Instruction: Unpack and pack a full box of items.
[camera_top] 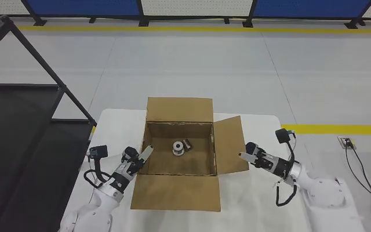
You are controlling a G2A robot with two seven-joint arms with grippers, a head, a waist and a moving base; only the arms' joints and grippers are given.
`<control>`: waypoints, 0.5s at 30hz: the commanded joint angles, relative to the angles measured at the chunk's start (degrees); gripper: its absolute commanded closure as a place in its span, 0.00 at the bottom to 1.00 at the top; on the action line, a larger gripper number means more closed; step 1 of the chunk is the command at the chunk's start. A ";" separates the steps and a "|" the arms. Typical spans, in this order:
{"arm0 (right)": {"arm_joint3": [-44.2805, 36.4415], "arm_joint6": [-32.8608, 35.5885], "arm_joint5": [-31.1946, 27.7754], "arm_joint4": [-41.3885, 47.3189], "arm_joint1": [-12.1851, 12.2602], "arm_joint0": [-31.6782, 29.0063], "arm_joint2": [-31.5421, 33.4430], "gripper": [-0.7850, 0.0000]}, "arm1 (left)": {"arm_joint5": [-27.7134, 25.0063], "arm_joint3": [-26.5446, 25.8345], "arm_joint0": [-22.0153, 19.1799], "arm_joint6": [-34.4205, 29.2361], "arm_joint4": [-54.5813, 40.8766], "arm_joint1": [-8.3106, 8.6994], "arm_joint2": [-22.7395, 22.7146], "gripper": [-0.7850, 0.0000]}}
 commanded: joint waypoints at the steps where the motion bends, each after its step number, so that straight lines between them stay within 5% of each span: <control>1: 0.40 0.57 -0.53 1.36 0.08 1.26 -1.09 0.00 | 0.47 0.56 -0.72 -0.15 0.57 -0.02 1.26 0.00; 15: 4.08 4.47 -7.27 12.89 -0.19 10.02 -12.09 0.00 | 6.35 8.89 -8.56 -5.04 -3.63 -0.34 6.76 0.00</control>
